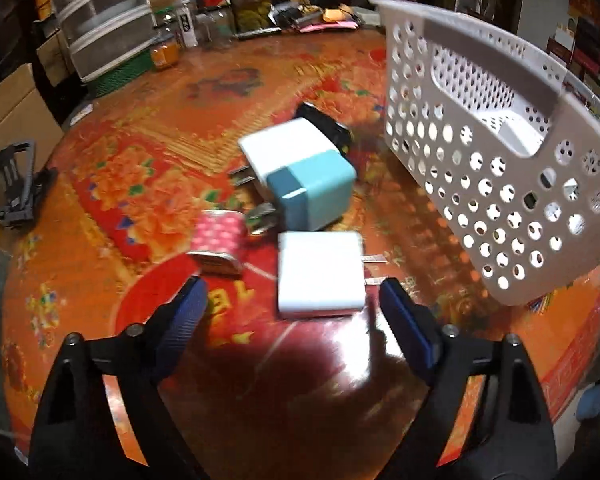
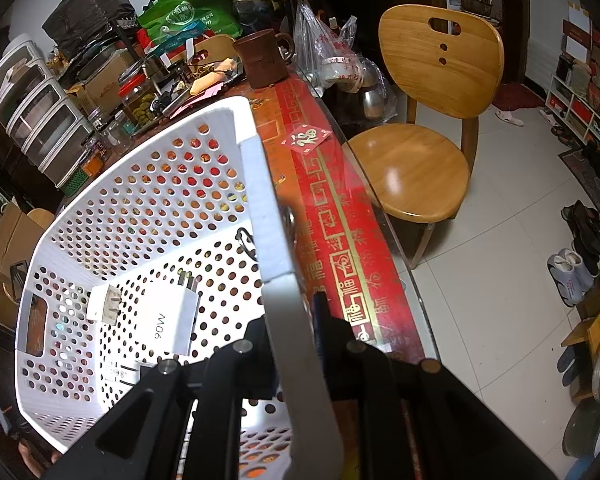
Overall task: Organize rigid objects
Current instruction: 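Grasp the flat white charger with the left tool, then carry the flat white charger into the basket and release it, then grasp the pink polka-dot charger with the left tool, then carry the pink charger into the basket and open the left tool, then grasp the light blue charger with the left tool, then carry the light blue charger into the basket and release it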
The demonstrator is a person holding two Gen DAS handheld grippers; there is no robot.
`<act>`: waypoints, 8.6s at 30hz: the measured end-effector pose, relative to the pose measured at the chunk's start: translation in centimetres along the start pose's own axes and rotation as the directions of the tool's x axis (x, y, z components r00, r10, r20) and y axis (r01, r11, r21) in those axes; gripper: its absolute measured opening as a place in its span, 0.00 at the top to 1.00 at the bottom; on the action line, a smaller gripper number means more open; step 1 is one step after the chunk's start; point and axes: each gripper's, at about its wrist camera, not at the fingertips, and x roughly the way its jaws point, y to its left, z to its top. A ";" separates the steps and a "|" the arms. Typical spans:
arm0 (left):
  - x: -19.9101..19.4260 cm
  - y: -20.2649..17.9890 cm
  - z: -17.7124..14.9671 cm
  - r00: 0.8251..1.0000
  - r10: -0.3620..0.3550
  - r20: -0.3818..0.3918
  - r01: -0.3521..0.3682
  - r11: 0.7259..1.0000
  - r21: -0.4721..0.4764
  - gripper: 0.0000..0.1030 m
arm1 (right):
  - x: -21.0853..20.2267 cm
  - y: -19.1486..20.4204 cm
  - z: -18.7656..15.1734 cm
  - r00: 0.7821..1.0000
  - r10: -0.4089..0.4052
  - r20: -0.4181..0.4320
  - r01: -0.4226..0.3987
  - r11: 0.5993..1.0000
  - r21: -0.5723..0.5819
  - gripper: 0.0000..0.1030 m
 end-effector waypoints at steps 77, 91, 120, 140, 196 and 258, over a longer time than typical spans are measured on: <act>-3.7 -17.9 17.4 0.970 0.224 0.090 -0.241 0.913 0.330 0.59 | -0.1 0.2 0.2 1.000 0.008 -0.003 -0.008 1.000 -0.011 0.88; -6.3 -14.6 17.6 0.994 0.062 0.095 -0.084 0.966 0.246 0.58 | 0.0 0.3 0.3 1.000 0.012 -0.006 -0.012 1.000 -0.015 0.87; 3.6 6.5 3.7 0.997 0.073 -0.028 -0.075 0.992 -0.096 0.31 | -0.1 0.1 0.2 1.000 0.006 -0.004 -0.006 1.000 -0.016 0.87; -4.6 5.9 5.6 0.978 0.159 0.135 -0.147 0.985 -0.093 0.75 | 0.0 0.1 0.2 1.000 0.009 -0.005 -0.010 1.000 -0.023 0.87; -3.4 -18.1 15.4 0.997 -0.057 -0.047 0.069 0.934 0.351 0.15 | -0.2 -0.1 0.2 0.999 0.035 -0.005 -0.035 0.999 -0.018 0.84; -9.3 -5.3 9.7 0.962 0.114 0.247 -0.107 0.993 -0.044 0.42 | -0.2 -0.2 0.1 0.999 0.039 0.013 -0.039 0.999 -0.019 0.83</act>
